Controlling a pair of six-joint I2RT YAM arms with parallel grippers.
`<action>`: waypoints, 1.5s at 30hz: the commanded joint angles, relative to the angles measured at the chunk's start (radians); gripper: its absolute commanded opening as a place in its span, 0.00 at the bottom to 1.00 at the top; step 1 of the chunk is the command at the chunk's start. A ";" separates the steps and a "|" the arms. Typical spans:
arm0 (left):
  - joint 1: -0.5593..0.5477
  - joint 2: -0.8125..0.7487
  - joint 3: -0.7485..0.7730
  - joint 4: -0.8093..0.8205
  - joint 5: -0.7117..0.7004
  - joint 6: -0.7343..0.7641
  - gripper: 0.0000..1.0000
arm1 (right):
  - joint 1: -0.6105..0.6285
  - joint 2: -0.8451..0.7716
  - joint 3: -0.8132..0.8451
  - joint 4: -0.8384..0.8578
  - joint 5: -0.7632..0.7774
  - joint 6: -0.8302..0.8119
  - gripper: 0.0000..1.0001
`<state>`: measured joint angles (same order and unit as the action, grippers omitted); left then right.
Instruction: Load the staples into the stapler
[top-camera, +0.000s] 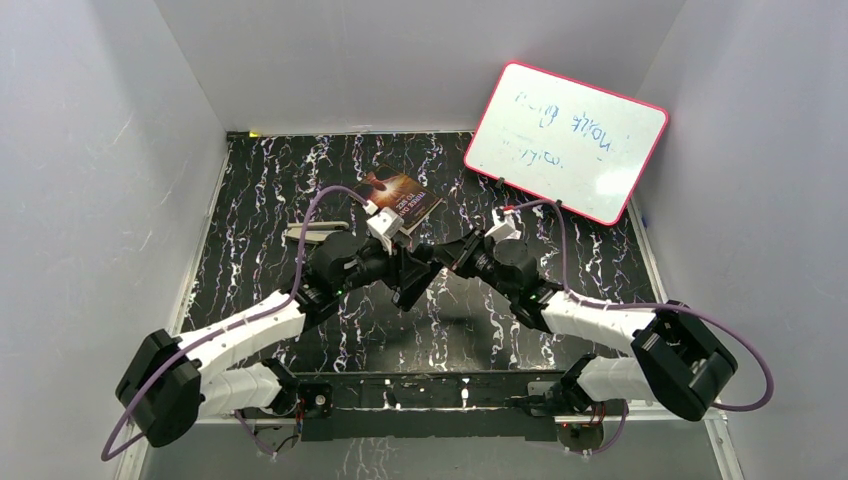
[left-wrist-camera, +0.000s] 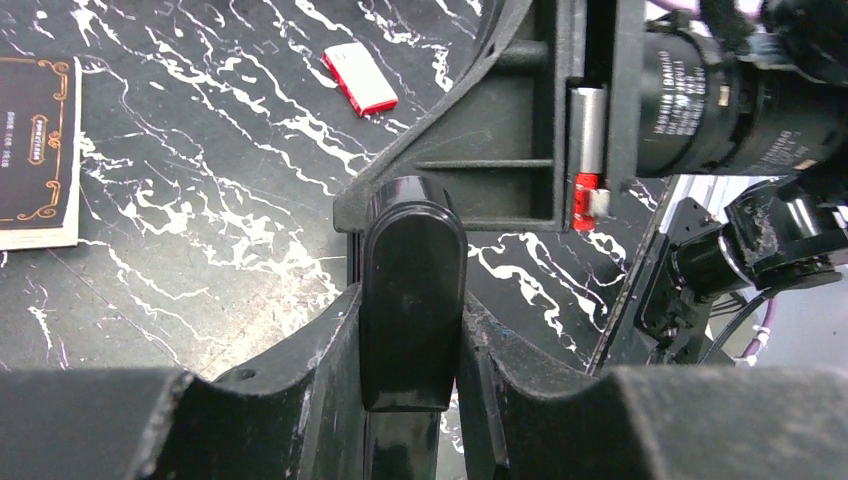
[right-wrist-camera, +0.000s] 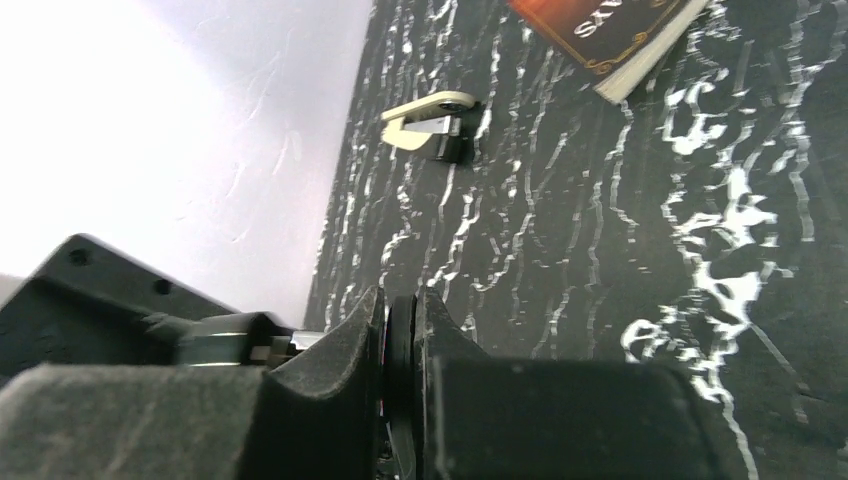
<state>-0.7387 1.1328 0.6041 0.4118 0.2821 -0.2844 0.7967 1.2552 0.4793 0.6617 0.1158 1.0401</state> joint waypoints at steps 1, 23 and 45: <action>0.010 -0.170 -0.013 0.039 -0.098 0.004 0.00 | -0.121 -0.067 -0.027 -0.011 -0.011 -0.019 0.00; 0.016 -0.569 -0.331 -0.009 -0.253 -0.135 0.33 | -0.605 -0.143 0.286 -0.118 -0.406 0.117 0.00; 0.015 0.001 0.174 0.011 0.122 0.363 0.96 | -0.617 -0.165 0.210 -0.114 -0.582 0.122 0.00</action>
<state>-0.7254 1.0386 0.7059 0.3695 0.2157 -0.0460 0.1791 1.1080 0.6994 0.4232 -0.4080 1.1221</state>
